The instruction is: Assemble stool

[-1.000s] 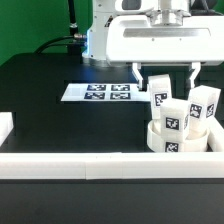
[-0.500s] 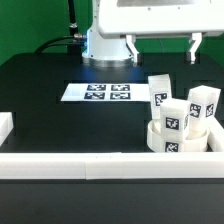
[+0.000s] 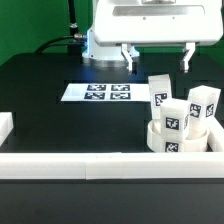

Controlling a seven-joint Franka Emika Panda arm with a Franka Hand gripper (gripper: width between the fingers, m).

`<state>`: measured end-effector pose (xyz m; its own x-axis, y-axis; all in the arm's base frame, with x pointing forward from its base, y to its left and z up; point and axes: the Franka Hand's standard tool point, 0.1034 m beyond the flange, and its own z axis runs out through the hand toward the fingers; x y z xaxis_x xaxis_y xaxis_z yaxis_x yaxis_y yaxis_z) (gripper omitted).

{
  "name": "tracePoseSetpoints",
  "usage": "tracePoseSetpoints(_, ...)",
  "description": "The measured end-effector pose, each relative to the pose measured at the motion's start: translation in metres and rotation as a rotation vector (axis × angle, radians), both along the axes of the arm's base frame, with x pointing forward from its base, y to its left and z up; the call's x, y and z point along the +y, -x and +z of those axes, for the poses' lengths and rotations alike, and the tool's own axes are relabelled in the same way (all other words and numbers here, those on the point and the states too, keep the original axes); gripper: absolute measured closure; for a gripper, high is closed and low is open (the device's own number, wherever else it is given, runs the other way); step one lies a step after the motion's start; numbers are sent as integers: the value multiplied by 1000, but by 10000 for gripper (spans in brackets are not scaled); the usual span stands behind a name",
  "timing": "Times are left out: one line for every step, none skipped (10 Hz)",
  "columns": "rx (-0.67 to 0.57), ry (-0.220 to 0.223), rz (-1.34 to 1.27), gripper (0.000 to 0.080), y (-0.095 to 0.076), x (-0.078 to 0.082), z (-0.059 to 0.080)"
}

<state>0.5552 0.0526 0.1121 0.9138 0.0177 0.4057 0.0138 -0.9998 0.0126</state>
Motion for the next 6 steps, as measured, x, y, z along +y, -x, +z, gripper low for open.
tracePoseSetpoints(84,-12,1,151,3,3,-2)
tracePoseSetpoints(162,-24,1,151,2,6,-2)
tracePoseSetpoints(231,-31,-1,151,2,5,-3)
tracePoseSetpoints(267,-34,1,151,3,6,-4)
tracePoseSetpoints(324,-33,10,151,5,9,-7)
tracePoseSetpoints(409,-41,10,151,9,10,-6)
